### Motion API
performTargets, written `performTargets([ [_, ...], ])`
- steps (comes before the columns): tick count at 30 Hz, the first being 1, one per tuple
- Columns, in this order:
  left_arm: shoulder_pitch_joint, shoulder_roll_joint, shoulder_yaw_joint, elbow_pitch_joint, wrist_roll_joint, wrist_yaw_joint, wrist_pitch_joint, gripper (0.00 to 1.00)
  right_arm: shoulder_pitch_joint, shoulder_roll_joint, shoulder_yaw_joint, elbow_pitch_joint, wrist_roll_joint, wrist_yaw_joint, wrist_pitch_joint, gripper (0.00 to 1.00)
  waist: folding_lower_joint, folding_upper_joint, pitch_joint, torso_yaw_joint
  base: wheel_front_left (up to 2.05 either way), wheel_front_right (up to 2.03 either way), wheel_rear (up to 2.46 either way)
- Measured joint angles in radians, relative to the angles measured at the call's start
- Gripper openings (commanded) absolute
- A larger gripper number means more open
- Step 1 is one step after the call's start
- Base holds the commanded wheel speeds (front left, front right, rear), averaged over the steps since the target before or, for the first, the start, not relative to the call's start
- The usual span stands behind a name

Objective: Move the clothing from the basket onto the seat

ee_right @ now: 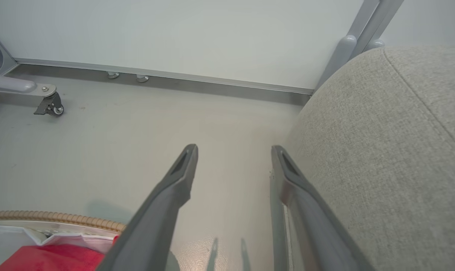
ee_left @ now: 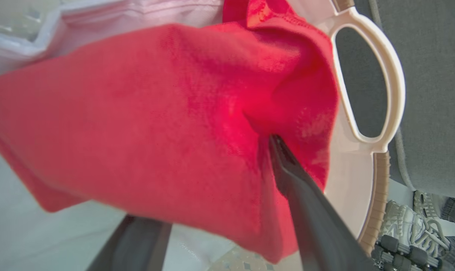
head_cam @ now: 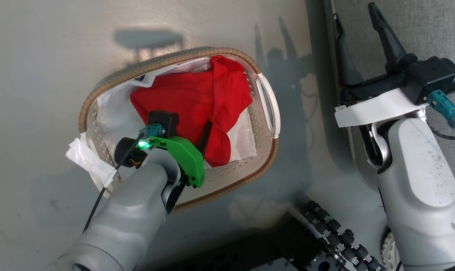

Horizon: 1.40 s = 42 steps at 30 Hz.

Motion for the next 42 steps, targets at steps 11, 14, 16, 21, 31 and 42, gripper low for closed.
performTargets([
  [11,0.048,0.004,-0.082,-0.012,-0.042,0.0,-0.01,0.0,0.014,0.0,-0.012,0.057,0.007,0.0,0.0,1.0,0.0,0.0,-0.079,0.013,0.0,0.0,0.0],
  [14,0.078,0.021,-0.061,-0.054,-0.037,0.0,-0.011,0.0,0.031,0.001,-0.014,0.087,-0.002,0.0,0.0,1.0,-0.0001,0.0,-0.125,0.025,0.0,0.0,0.0],
  [16,0.102,0.037,-0.045,-0.079,-0.01,0.0,-0.012,0.0,0.044,0.001,-0.009,0.106,-0.003,0.0,0.0,1.0,-0.0001,0.0,-0.159,0.033,0.0,0.0,0.0],
  [21,0.185,0.053,-0.001,-0.158,0.071,0.0,-0.013,0.0,0.1,0.002,0.002,0.147,0.001,0.0,0.0,1.0,-0.0001,0.0,-0.264,0.058,0.0,0.0,0.0],
  [31,0.307,0.071,0.148,-0.389,0.261,0.0,-0.013,0.0,0.263,0.002,-0.016,0.212,0.02,0.0,0.0,1.0,-0.0002,0.0,-0.491,0.125,0.0,0.0,0.0],
  [42,0.383,0.074,0.283,-0.639,0.396,0.0,-0.013,0.0,0.421,0.001,0.0,0.244,0.038,0.0,0.0,1.0,-0.0002,0.0,-0.72,0.195,0.0,0.0,0.0],
])
